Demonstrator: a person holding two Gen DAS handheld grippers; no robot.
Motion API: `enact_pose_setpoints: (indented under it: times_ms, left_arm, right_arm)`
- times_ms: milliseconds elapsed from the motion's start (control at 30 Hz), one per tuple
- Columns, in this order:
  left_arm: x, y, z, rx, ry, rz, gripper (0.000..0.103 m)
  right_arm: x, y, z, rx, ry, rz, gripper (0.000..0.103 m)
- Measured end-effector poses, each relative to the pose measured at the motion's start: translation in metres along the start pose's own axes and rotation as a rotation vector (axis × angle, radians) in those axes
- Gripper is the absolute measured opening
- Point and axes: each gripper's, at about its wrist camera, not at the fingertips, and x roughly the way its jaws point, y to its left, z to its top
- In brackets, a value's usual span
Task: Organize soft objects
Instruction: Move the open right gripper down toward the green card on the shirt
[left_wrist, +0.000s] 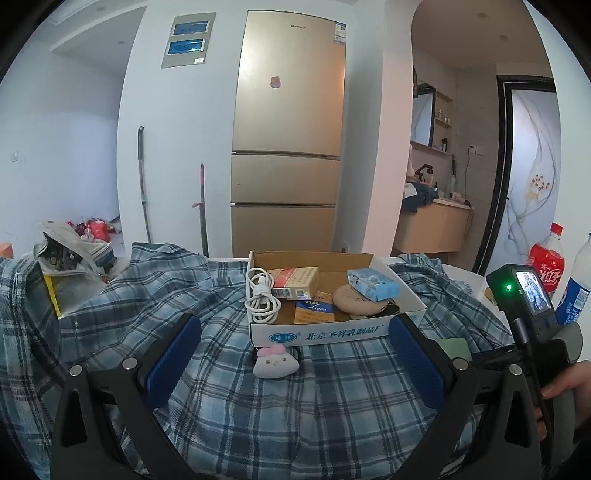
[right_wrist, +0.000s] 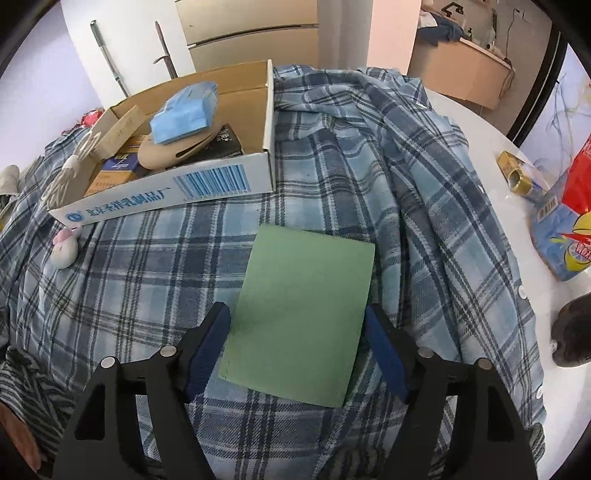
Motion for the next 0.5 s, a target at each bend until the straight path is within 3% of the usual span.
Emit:
enact_pose_setpoints:
  times_ms: [233, 367, 500]
  left_arm:
    - [0.000, 0.000, 0.001, -0.002, 0.004, -0.001, 0.103]
    - [-0.003, 0.000, 0.002, 0.002, -0.005, 0.002, 0.103]
    - [-0.002, 0.003, 0.002, -0.010, -0.006, 0.011, 0.103]
  right_arm:
    - [-0.012, 0.003, -0.001, -0.028, -0.048, -0.002, 0.072]
    - [-0.027, 0.016, -0.002, -0.119, -0.102, 0.005, 0.072]
    - [-0.036, 0.036, -0.003, -0.244, -0.085, 0.066, 0.072]
